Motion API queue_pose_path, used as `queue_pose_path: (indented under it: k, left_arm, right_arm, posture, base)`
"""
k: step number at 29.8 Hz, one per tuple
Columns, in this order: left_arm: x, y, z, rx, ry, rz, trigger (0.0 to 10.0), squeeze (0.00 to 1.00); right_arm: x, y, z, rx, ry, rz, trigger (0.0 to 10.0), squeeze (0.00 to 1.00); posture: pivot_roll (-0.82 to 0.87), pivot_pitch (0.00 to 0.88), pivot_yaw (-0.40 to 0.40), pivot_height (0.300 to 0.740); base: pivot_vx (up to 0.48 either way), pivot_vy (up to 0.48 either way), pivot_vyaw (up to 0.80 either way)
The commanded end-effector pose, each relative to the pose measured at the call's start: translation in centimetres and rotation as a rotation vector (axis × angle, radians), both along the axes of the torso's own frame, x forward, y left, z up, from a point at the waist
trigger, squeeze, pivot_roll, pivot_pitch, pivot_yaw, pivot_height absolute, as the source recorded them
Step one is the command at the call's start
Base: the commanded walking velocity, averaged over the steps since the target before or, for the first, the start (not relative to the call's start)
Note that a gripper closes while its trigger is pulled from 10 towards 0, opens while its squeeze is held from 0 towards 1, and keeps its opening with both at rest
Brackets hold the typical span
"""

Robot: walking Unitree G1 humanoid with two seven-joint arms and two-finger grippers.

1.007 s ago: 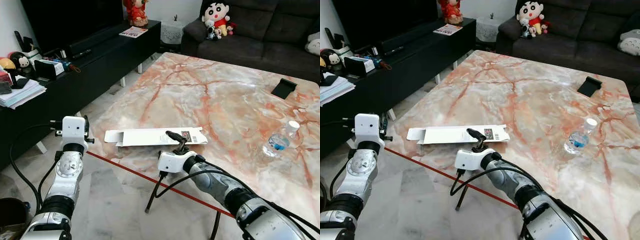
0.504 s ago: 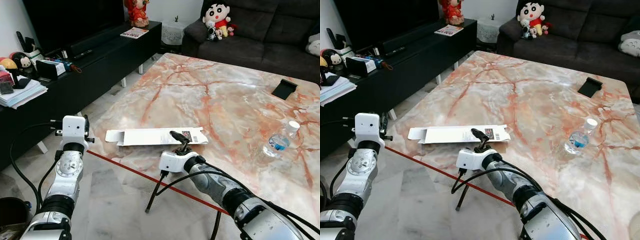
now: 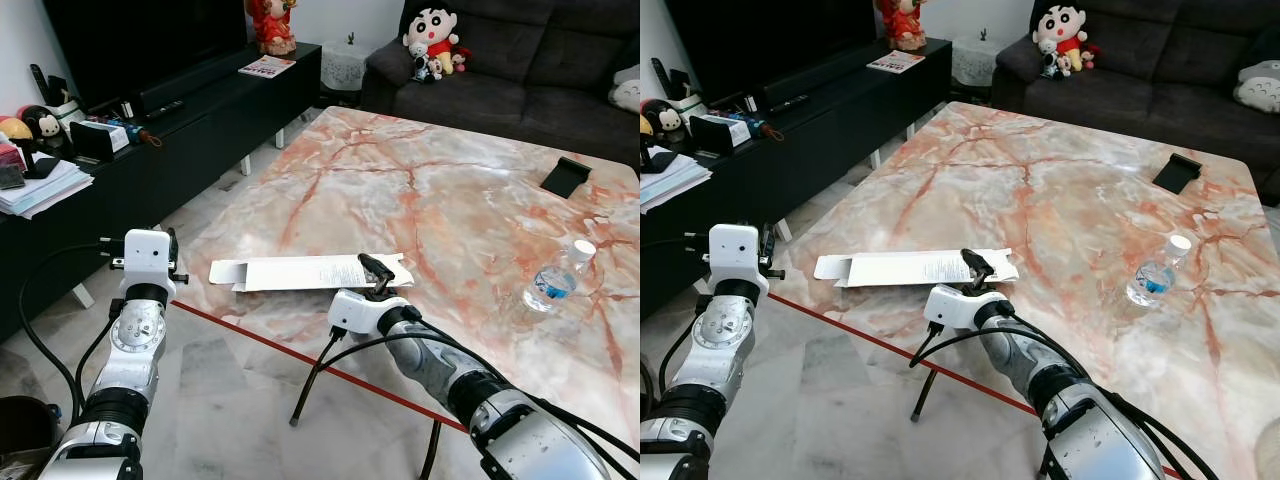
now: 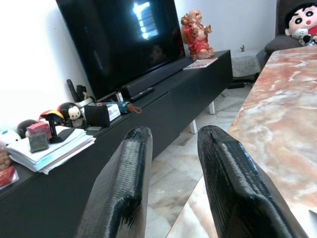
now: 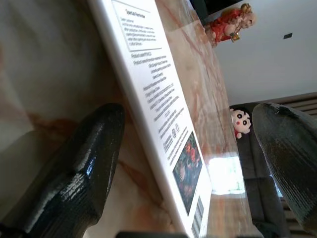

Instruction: Picking trash to rubbish bin

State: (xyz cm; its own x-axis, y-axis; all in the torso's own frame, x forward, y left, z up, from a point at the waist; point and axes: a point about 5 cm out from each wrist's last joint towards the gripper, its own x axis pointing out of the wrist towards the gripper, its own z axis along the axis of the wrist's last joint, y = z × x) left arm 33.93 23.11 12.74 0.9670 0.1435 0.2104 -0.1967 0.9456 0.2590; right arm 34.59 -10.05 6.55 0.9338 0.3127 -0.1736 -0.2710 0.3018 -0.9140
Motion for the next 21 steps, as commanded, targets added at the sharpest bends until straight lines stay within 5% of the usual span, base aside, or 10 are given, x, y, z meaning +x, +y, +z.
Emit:
queue_pose_path:
  k: [1, 12, 15, 19, 21]
  left_arm:
    - [0.41, -0.41, 0.69, 0.029, -0.009, -0.023, 10.0, 0.0]
    - [0.41, -0.53, 0.66, 0.028, -0.008, -0.023, 10.0, 0.0]
    - [0.43, -0.56, 0.64, 0.028, -0.006, -0.021, 10.0, 0.0]
    - [0.45, -0.5, 0.65, 0.026, -0.005, -0.016, 10.0, 0.0]
    - [0.44, -0.47, 0.65, 0.026, -0.005, -0.015, 10.0, 0.0]
  right_arm:
    - [0.42, -0.1, 0.48, -0.001, -0.009, -0.014, 10.0, 0.0]
    - [0.72, -0.18, 0.75, -0.062, -0.013, 0.005, 10.0, 0.0]
    - [0.67, -0.06, 0.66, -0.061, -0.003, 0.008, 3.2, 0.0]
    - [0.52, 0.16, 0.4, -0.063, 0.009, 0.014, 4.0, 0.0]
    - [0.48, 0.21, 0.34, -0.064, 0.012, 0.016, 3.1, 0.0]
  posture:
    - [0.08, 0.0, -0.049, 0.74]
    - [0.08, 0.0, -0.055, 0.74]
    - [0.08, 0.0, -0.061, 0.74]
    - [0.08, 0.0, -0.064, 0.74]
    - [0.08, 0.0, -0.064, 0.74]
  base:
    - [0.0, 0.0, 0.0]
    - [0.0, 0.0, 0.0]
    - [0.0, 0.0, 0.0]
    - [0.0, 0.0, 0.0]
    - [0.0, 0.0, 0.0]
